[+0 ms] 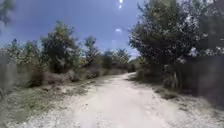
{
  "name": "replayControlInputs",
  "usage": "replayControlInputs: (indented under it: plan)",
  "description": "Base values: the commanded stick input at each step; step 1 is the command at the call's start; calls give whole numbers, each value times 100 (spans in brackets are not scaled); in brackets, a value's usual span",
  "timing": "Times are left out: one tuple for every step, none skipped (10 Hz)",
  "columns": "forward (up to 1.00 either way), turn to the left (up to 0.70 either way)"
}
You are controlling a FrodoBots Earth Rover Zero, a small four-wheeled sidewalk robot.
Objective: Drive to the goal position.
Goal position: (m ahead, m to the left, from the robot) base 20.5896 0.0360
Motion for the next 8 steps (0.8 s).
replayControlInputs:
  plan:
    - [50,0]
    - [50,0]
    - [50,0]
    - [50,0]
    - [50,0]
    - [50,0]
    - [50,0]
    - [50,0]
